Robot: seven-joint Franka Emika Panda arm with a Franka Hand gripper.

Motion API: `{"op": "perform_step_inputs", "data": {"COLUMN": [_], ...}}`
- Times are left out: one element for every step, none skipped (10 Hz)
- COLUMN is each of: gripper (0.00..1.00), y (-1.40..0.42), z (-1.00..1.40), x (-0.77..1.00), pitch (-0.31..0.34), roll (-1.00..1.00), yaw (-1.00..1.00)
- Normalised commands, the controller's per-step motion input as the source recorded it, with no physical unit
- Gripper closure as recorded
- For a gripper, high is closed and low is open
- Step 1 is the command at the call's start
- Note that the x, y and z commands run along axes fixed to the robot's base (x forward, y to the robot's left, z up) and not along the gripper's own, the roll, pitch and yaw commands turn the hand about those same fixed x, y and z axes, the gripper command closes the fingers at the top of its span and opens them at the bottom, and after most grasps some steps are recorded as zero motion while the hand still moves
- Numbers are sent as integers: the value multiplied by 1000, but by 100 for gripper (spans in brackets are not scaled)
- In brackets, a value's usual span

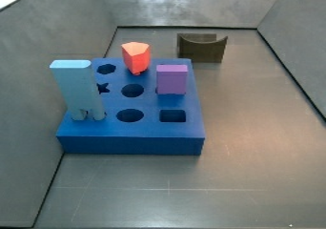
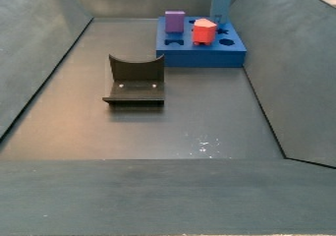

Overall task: Pick up the arch object. Move up. Place the arch object on the fixture. Regrasp the arch object. Move to above the board. Insert the arch object.
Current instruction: Move to above the board.

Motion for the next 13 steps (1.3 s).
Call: {"op": "perform_step_inputs", "data": {"gripper": [100,100,100,100,100,100,100,100,100,100,100,100,100], "y": [-1000,-1000,-1000,-1000,-1000,-1000,-825,-415,-219,-84,-52,-18,-5], "z": [154,168,162,169,172,176,151,83,48,21,10,11,2], "x": [-112,-123,-126,-127,-118,-109,-88,-45,-34,-45,-56,-62,-45], "pitch": [-17,-18,-12,0,16,30,41,47,51,26,6,-16,-25], "roll": [-1000,-1000,-1000,-1000,-1000,-1000,-1000,-1000,-1000,-901,-748,-525,-308], "yaw": [-143,-141,-143,-145,-142,-141,-137,-123,-116,-86,-69,-42,-22]}}
